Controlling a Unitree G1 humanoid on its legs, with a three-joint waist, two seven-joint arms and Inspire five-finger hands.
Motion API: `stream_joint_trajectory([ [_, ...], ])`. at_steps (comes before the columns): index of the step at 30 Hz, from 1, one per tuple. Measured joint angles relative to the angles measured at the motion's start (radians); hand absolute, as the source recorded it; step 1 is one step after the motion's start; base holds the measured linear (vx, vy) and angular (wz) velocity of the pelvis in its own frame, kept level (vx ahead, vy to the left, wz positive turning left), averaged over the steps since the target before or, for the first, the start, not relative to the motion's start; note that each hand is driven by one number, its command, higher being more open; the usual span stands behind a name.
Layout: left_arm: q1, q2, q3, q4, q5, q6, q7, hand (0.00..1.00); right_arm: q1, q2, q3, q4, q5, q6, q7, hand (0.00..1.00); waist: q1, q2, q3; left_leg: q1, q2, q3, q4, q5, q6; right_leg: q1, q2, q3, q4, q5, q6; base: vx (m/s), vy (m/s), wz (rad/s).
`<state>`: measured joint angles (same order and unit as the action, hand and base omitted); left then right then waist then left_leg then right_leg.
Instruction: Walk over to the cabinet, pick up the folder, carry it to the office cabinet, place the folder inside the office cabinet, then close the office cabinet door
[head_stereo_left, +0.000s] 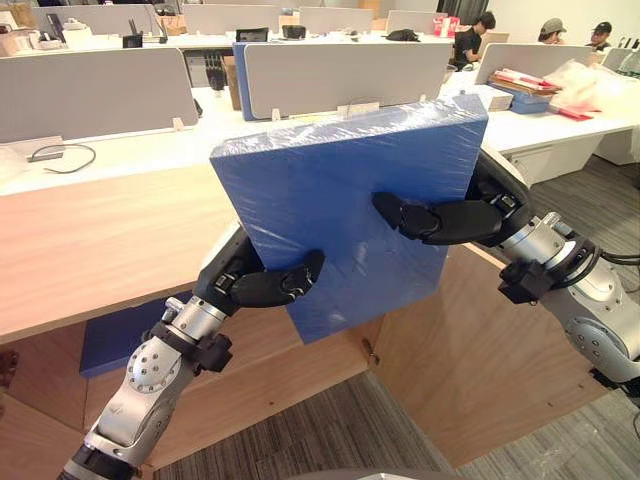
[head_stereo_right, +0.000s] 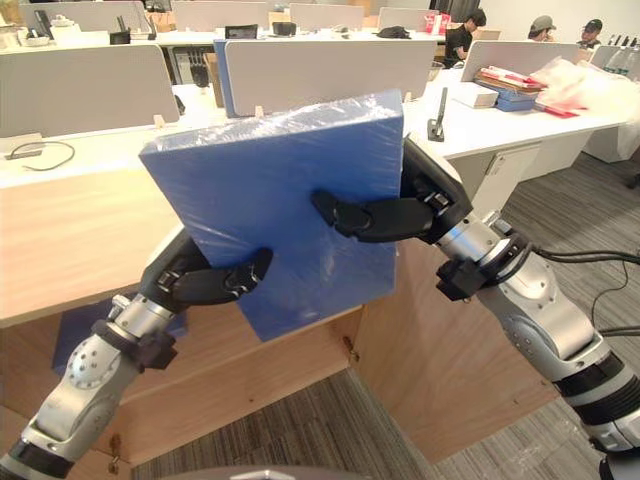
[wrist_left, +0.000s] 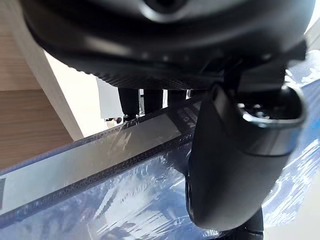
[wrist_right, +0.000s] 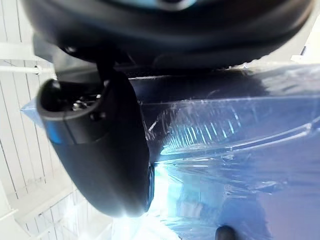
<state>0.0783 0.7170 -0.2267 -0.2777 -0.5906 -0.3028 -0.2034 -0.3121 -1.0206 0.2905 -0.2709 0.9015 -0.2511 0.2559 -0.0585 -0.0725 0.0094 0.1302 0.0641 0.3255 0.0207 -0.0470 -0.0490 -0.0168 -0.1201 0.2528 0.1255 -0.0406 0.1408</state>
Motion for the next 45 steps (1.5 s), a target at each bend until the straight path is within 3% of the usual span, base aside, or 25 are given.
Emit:
stream_joint_trajectory([
  [4, -0.028, 0.050, -0.085, 0.054, -0.073, 0.017, -0.020, 1.00, -0.002, 0.000, 0.011, 0.000, -0.078, -0.002, -0.007, 0.00, 0.001, 0.003, -0.002, 0.000, 0.000, -0.003, -0.001, 0.002, 0.000, 0.001, 0.000, -0.003, 0.000, 0.000, 0.000, 0.00, 0.000, 0.00],
  [8, -0.028, 0.122, -0.233, 0.181, -0.070, 0.064, -0.068, 1.00, -0.024, -0.028, 0.124, -0.001, -0.185, 0.014, -0.002, 0.00, -0.007, 0.003, -0.003, 0.000, 0.001, -0.001, -0.004, 0.003, 0.000, -0.001, 0.001, -0.002, 0.000, 0.003, -0.002, 0.00, 0.000, 0.00],
  [13, -0.027, 0.123, -0.446, 0.341, 0.084, 0.099, -0.177, 1.00, -0.039, -0.015, 0.254, -0.037, -0.289, 0.075, 0.066, 0.00, -0.004, -0.002, -0.002, 0.007, 0.002, 0.003, -0.030, 0.017, -0.003, -0.008, 0.007, -0.001, 0.001, 0.008, -0.004, 0.00, 0.000, -0.02],
  [15, -0.025, 0.049, -0.496, 0.442, 0.196, 0.108, -0.215, 1.00, -0.054, 0.043, 0.285, -0.079, -0.339, 0.081, 0.088, 0.00, -0.003, -0.003, -0.001, 0.007, 0.004, 0.017, -0.035, 0.020, -0.003, -0.020, 0.013, 0.005, 0.006, 0.013, -0.006, -0.02, 0.001, -0.14],
  [18, -0.037, -0.109, -0.489, 0.661, 0.343, 0.116, -0.191, 1.00, -0.081, 0.128, 0.302, -0.145, -0.393, 0.075, 0.081, 0.00, -0.006, -0.008, 0.002, 0.006, 0.005, 0.018, -0.035, 0.014, -0.011, -0.024, 0.013, 0.004, 0.006, 0.014, -0.007, -0.04, -0.001, -0.06],
  [21, -0.051, -0.282, -0.413, 0.927, 0.470, 0.125, -0.145, 1.00, -0.128, 0.206, 0.359, -0.162, -0.432, 0.040, 0.072, 0.00, -0.005, -0.022, 0.007, -0.002, 0.004, 0.013, -0.035, 0.014, -0.012, -0.034, 0.013, 0.003, 0.010, 0.014, -0.008, -0.03, -0.003, -0.03],
  [23, -0.054, -0.392, -0.305, 1.110, 0.584, 0.137, -0.092, 1.00, -0.130, 0.250, 0.415, -0.135, -0.513, 0.029, 0.060, 0.00, -0.004, -0.027, 0.011, -0.004, 0.004, 0.000, -0.033, 0.015, -0.013, -0.034, 0.013, -0.005, 0.010, 0.012, -0.011, -0.02, -0.009, 0.10],
  [27, -0.053, -0.508, 0.011, 1.346, 0.745, 0.175, 0.084, 1.00, -0.027, 0.344, 0.485, 0.078, -0.659, 0.047, 0.059, 0.00, 0.010, -0.034, 0.024, -0.011, 0.001, -0.034, -0.033, 0.028, -0.004, -0.028, 0.006, -0.035, 0.018, 0.004, -0.014, -0.01, -0.004, 0.21],
  [31, -0.033, -0.521, 0.177, 1.386, 0.793, 0.201, 0.183, 1.00, 0.120, 0.429, 0.470, 0.320, -0.706, 0.108, 0.053, 0.00, 0.028, -0.010, 0.042, -0.006, -0.010, -0.085, -0.028, 0.030, -0.001, 0.006, -0.013, -0.087, 0.021, -0.013, -0.016, 0.00, 0.008, 0.40],
  [35, 0.031, -0.528, 0.286, 1.412, 0.799, 0.227, 0.226, 1.00, 0.194, 0.644, 0.325, 0.614, -0.744, 0.140, -0.013, 0.00, 0.027, 0.032, 0.070, -0.007, -0.017, -0.141, -0.029, 0.039, 0.001, 0.035, -0.025, -0.141, 0.017, -0.030, -0.014, -0.01, -0.013, 0.40],
  [39, 0.045, -0.566, 0.374, 1.396, 0.796, 0.223, 0.241, 1.00, 0.167, 0.821, 0.153, 0.881, -0.742, 0.171, -0.118, 0.00, 0.071, 0.030, 0.076, -0.037, -0.017, -0.210, -0.037, 0.057, -0.006, 0.040, -0.029, -0.209, 0.016, -0.039, -0.018, -0.01, -0.030, 0.47],
  [42, 0.046, -0.569, 0.380, 1.388, 0.777, 0.224, 0.249, 1.00, 0.127, 0.860, 0.131, 0.969, -0.658, 0.186, -0.175, 0.00, 0.079, 0.031, 0.081, -0.041, -0.018, -0.234, -0.036, 0.062, -0.001, 0.055, -0.031, -0.231, 0.005, -0.039, -0.018, 0.01, -0.014, 0.26],
  [45, 0.055, -0.569, 0.393, 1.369, 0.756, 0.225, 0.249, 1.00, 0.085, 0.879, 0.102, 1.031, -0.408, 0.204, -0.216, 0.00, 0.083, 0.028, 0.088, -0.053, -0.018, -0.254, -0.032, 0.060, -0.004, 0.065, -0.032, -0.254, -0.012, -0.038, -0.018, 0.03, -0.001, 0.19],
])
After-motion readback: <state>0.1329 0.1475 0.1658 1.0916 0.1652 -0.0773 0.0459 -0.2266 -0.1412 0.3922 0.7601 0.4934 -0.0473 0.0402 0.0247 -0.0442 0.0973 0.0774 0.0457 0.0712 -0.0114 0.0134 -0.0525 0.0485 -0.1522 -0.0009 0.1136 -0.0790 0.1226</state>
